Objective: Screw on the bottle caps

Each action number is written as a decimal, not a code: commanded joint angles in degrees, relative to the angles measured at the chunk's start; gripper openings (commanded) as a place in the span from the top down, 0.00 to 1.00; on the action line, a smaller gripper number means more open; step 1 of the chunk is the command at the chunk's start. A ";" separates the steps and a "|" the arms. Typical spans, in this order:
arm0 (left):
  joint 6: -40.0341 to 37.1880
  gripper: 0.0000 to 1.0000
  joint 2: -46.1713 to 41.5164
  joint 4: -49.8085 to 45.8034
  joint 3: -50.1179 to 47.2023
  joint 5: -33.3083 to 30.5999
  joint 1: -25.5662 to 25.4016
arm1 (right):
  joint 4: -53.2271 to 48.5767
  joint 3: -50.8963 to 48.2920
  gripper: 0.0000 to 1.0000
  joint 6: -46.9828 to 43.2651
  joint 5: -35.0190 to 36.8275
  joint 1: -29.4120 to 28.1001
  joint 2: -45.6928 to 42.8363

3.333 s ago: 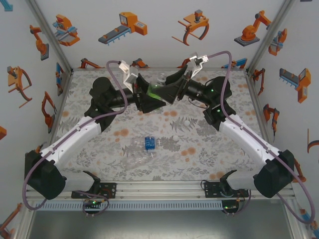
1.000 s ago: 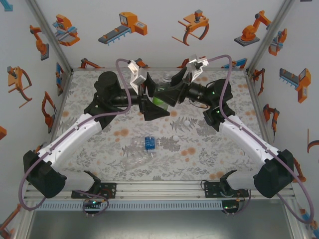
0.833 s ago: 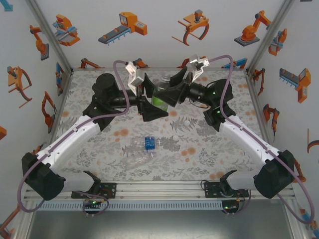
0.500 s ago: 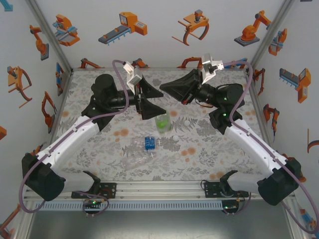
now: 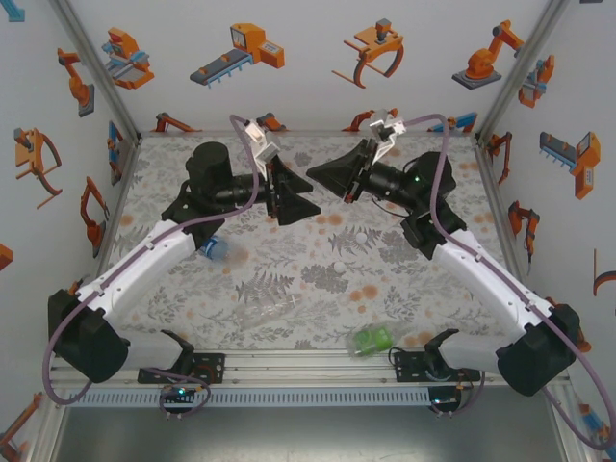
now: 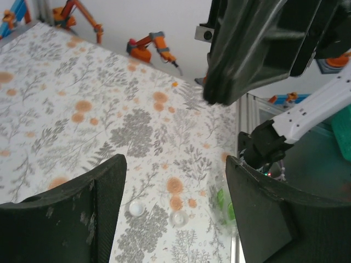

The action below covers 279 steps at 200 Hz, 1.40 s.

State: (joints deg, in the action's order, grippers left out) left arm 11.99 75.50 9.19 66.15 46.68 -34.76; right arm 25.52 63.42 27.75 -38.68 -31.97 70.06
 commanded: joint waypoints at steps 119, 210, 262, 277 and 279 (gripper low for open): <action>-9.17 0.32 -0.58 -19.48 1.64 -11.61 2.02 | -59.10 5.54 0.63 -1.75 28.72 -0.18 -2.34; -20.64 0.29 -1.84 -32.35 2.73 -11.88 3.44 | -86.24 2.23 0.32 -59.68 15.59 -10.16 -9.33; -23.93 0.29 -6.65 -34.88 -0.63 -11.46 11.19 | -94.64 -3.65 0.20 -69.76 19.72 -19.12 -3.71; -23.53 0.29 -8.46 -32.63 -3.44 -10.94 13.60 | -91.13 -7.77 0.17 -69.76 20.16 -21.45 -4.10; -23.53 0.29 -8.65 -32.39 -3.82 -10.98 13.87 | -90.46 -8.35 0.16 -69.69 20.27 -21.82 -4.24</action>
State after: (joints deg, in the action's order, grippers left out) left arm -9.47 70.59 -24.27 65.76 34.30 -24.01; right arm -63.94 60.05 -36.40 -20.05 -50.83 66.17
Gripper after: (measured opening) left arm 0.714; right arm 0.811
